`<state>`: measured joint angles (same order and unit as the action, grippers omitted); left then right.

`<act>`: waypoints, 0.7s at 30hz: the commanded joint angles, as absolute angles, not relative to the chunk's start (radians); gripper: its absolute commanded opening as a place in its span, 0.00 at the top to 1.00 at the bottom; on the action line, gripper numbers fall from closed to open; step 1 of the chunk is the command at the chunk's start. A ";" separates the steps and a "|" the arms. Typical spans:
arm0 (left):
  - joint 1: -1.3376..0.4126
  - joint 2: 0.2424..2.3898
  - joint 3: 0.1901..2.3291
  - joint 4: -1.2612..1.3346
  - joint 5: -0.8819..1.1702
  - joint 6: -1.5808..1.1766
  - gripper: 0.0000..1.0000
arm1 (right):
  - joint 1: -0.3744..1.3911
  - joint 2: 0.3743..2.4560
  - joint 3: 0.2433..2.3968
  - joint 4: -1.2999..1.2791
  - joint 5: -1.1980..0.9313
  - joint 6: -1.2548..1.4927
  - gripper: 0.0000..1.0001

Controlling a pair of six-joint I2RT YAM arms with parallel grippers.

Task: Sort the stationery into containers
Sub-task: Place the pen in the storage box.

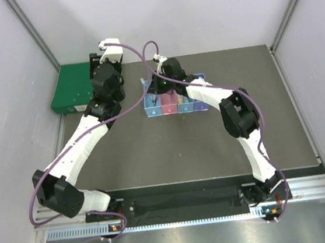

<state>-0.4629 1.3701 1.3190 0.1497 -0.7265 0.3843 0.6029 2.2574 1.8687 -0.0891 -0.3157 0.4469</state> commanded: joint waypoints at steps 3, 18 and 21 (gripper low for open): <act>-0.454 1.361 1.336 0.198 -0.709 0.397 0.41 | 0.581 2.296 1.940 -0.029 -0.299 0.457 1.00; -0.442 1.397 1.358 0.187 -0.687 0.379 0.40 | 0.563 2.309 1.942 -0.038 -0.278 0.449 0.76; -0.442 1.402 1.359 0.189 -0.686 0.377 0.40 | 0.563 2.310 1.948 -0.037 -0.275 0.446 0.70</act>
<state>-0.4465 1.4029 1.3205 0.1493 -0.6949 0.3908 0.5747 2.3020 1.8946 -0.0742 -0.2874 0.4488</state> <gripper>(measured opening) 0.595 0.282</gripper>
